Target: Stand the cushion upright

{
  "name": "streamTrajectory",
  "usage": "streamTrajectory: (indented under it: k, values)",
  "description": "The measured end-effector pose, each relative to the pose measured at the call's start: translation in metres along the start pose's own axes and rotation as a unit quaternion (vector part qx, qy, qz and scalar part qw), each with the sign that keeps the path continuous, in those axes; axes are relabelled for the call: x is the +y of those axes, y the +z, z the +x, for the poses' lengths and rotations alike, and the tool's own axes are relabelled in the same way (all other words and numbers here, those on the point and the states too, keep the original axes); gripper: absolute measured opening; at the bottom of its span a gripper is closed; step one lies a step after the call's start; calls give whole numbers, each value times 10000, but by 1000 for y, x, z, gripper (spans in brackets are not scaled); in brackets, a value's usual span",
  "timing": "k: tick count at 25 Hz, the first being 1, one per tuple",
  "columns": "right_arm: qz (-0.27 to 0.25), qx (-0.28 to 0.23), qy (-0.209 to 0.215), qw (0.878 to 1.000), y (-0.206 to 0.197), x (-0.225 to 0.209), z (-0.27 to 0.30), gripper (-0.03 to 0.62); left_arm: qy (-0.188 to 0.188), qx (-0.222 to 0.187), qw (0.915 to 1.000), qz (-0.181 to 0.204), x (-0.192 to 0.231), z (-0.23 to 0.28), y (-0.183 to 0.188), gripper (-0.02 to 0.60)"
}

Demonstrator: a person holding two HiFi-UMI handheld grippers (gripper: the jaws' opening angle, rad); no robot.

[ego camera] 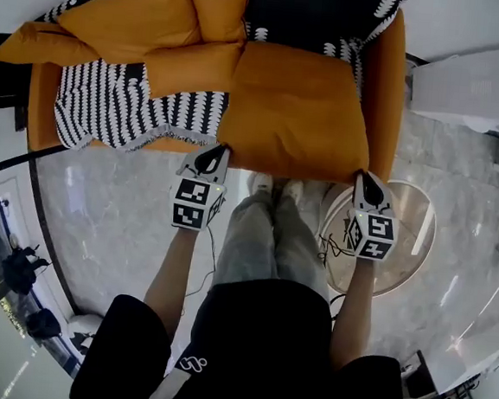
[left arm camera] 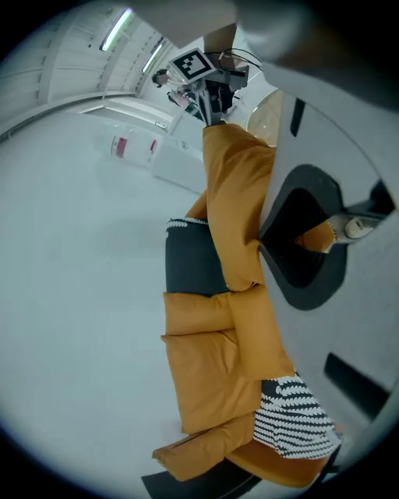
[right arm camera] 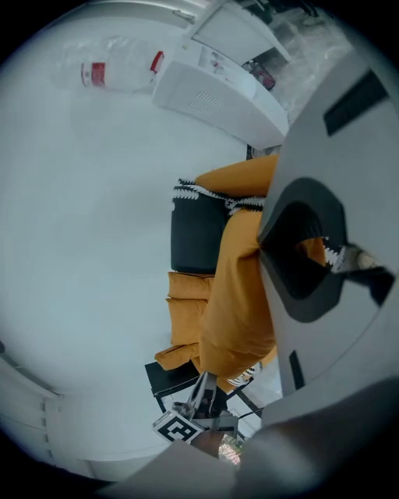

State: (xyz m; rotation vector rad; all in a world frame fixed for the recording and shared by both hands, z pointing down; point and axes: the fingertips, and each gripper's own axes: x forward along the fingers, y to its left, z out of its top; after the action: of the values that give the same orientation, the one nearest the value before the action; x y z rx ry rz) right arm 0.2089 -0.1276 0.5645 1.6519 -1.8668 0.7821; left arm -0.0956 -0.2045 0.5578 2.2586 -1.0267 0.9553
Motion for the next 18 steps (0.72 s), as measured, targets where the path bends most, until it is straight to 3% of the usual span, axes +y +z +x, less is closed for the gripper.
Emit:
streamTrajectory:
  k: [11, 18]
  values:
    - [-301, -1005, 19, 9945, 128, -32, 42, 14, 258, -1079, 9937, -156, 49, 31, 123, 17]
    - [-36, -1504, 52, 9886, 196, -59, 78, 14, 310, -1593, 9867, -73, 76, 58, 198, 17]
